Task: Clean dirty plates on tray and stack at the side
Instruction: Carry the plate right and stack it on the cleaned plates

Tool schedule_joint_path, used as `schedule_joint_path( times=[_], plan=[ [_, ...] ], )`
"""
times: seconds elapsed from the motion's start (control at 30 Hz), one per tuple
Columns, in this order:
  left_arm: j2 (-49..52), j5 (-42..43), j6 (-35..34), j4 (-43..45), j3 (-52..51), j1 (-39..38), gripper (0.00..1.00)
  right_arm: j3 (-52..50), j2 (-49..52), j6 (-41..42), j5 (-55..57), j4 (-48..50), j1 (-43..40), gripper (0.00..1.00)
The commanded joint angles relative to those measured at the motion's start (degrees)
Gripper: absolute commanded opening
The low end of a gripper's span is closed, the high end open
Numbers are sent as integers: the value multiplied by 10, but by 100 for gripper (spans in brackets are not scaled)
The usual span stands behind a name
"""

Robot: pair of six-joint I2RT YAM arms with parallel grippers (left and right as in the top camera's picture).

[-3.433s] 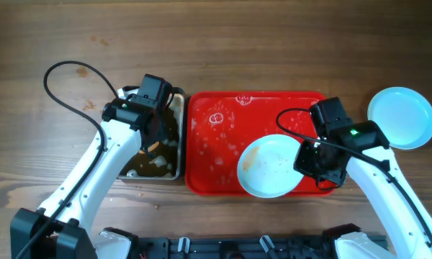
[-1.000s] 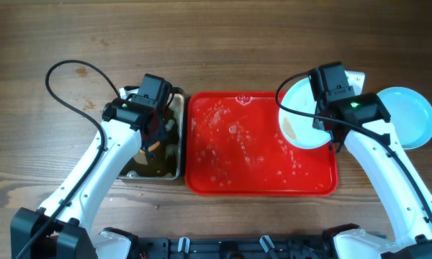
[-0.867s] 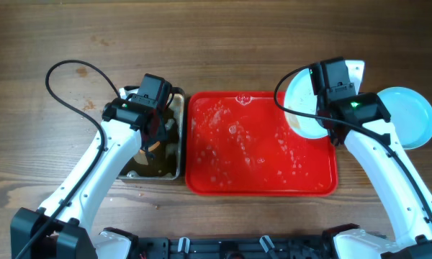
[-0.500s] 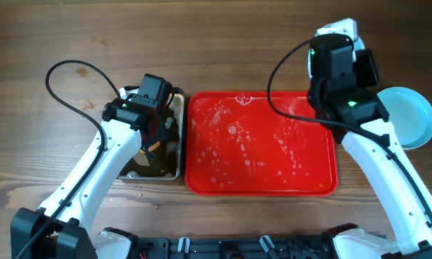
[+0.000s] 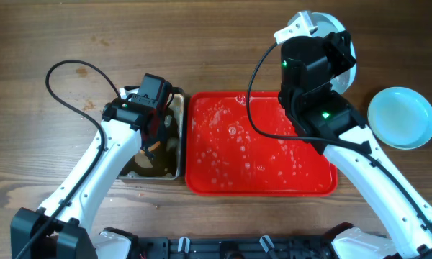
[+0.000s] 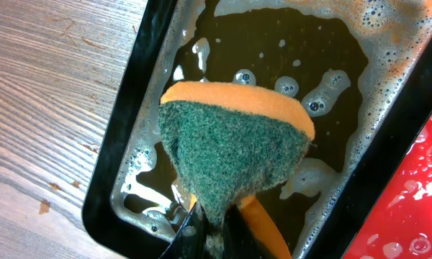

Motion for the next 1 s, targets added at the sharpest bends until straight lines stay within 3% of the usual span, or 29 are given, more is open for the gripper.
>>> schedule_joint_path(
  times=[0.0, 0.27, 0.33, 0.37, 0.4, 0.5, 0.57, 0.67, 0.77, 0.97],
  plan=[
    [4, 2, 5, 0, -3, 3, 4, 11, -3, -14, 16, 7, 3, 5],
    [4, 2, 5, 0, -3, 3, 4, 11, -3, -18, 15, 19, 3, 5],
    [4, 2, 5, 0, -3, 3, 4, 11, -2, 18, 14, 18, 3, 4],
    [4, 2, 5, 0, -3, 3, 4, 10, -2, 73, 13, 7, 3, 4],
    [4, 3, 5, 2, -3, 3, 4, 10, -2, 179, -17, -43, 3, 4],
    [4, 3, 5, 2, -3, 3, 4, 10, 5, 425, -205, -187, -4, 4],
    [4, 3, 5, 2, -3, 3, 4, 9, 18, 581, -291, -223, -24, 4],
    [4, 3, 5, 2, -3, 3, 4, 9, 45, 754, -467, -251, -85, 4],
    [4, 3, 5, 2, -3, 3, 4, 9, 81, 808, -553, -265, -161, 4],
    [4, 3, 5, 2, -3, 3, 4, 9, 123, 775, -695, -291, -409, 4]
  ],
)
